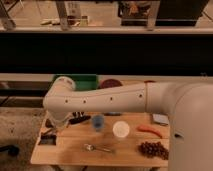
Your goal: Wipe tray with brush
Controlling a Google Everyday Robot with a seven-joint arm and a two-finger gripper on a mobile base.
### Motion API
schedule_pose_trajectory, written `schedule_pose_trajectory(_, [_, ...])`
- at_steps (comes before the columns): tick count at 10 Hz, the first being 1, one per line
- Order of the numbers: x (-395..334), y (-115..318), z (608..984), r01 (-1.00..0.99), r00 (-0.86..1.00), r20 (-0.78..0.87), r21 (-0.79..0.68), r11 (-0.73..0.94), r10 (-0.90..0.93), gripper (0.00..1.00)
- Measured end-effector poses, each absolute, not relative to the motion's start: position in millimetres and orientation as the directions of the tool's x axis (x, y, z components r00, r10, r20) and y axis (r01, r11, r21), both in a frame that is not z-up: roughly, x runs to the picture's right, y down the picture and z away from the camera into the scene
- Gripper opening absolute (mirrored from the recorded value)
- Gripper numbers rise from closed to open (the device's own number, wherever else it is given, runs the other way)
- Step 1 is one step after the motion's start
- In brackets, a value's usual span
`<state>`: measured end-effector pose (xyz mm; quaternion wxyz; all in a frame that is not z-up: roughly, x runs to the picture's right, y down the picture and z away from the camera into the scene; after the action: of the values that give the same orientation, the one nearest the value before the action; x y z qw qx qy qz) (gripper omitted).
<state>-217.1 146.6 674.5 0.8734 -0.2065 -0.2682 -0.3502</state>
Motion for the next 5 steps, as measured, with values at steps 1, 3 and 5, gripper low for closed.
schedule_pose_trajectory(1, [-206.8,136.0,681.6,0.723,0.609,0.609,-0.161,0.672,-0.509,0.0])
schedule_pose_trajectory(3, [-197.3,109.5,703.7,0.719,0.603,0.609,-0.137,0.681,-0.515,0.0])
schedule_pose_trajectory(5, [-198.2,81.3,729.9,0.722,0.596,0.613,-0.126,0.68,-0.519,0.0])
